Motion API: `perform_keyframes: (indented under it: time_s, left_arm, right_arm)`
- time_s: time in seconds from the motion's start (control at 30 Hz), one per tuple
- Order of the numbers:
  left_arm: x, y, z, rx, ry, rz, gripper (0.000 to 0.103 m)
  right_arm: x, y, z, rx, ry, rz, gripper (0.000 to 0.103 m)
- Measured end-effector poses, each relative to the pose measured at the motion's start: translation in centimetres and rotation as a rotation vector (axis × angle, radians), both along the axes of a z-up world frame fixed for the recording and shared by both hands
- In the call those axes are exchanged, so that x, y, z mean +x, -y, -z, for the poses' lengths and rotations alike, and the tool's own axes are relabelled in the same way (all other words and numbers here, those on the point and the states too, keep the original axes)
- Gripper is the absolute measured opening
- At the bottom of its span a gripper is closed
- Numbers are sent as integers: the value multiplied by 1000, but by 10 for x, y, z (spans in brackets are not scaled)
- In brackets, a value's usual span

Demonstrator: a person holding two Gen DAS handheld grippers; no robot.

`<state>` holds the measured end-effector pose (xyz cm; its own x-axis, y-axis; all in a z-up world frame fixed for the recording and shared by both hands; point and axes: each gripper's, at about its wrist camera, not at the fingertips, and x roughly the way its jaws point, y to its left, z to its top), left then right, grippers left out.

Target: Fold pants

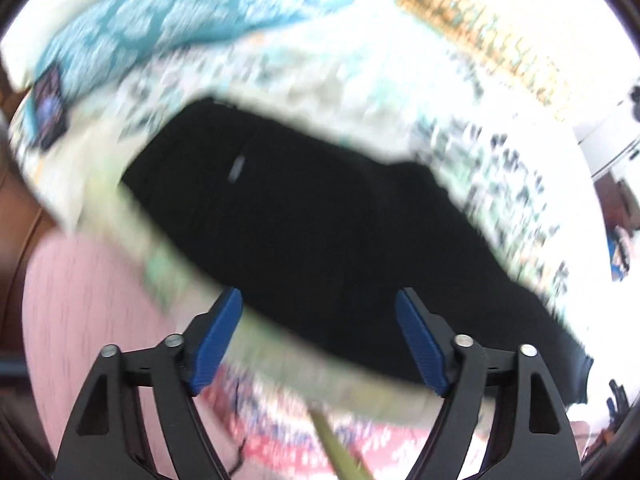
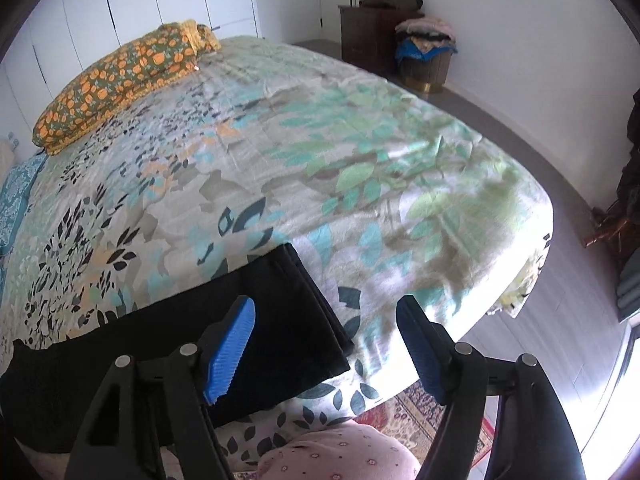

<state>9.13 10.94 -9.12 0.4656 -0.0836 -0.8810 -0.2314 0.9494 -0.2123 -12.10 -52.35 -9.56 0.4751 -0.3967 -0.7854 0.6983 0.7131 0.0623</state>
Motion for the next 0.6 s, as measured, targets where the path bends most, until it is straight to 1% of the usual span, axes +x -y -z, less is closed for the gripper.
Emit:
perform_keyframes:
  time_s: [0.03, 0.07, 0.13, 0.17, 0.23, 0.3, 0.33, 0.37, 0.4, 0.43, 0.47, 0.53, 0.6]
  left_arm:
    - [10, 0, 1, 10, 26, 7, 84]
    - [24, 2, 5, 42, 46, 15, 85]
    - [49, 7, 20, 101, 45, 40, 85]
    - [61, 10, 34, 146, 33, 49, 85]
    - [63, 7, 55, 231, 13, 64, 85]
    - [62, 7, 79, 286, -46, 62, 85]
    - [63, 4, 98, 294, -117, 68, 86]
    - [63, 5, 104, 307, -122, 76, 88]
    - [61, 8, 103, 334, -97, 85, 92]
    - [62, 10, 102, 346, -100, 92, 94]
    - [61, 11, 103, 354, -108, 97, 95]
    - [59, 10, 103, 348, -103, 90, 96]
    - [61, 8, 102, 339, -110, 83, 97]
  right_arm:
    - [7, -9, -5, -1, 32, -22, 82]
    - [16, -19, -9, 11, 59, -55, 85]
    - [39, -45, -8, 47, 87, -135, 88]
    - [50, -59, -3, 63, 92, -174, 89]
    - [68, -84, 12, 86, 89, -229, 89]
    - [80, -102, 35, 107, 87, -268, 89]
    - [84, -109, 49, 119, 73, -274, 89]
    - [88, -112, 66, 142, 43, -271, 89]
    - [92, -111, 84, 184, -1, -258, 89]
    - [96, -107, 102, 251, -54, -240, 89]
    - [97, -101, 118, 306, -84, -222, 90]
    - [95, -100, 117, 272, -35, -227, 93]
    - [96, -98, 121, 290, -40, -235, 98]
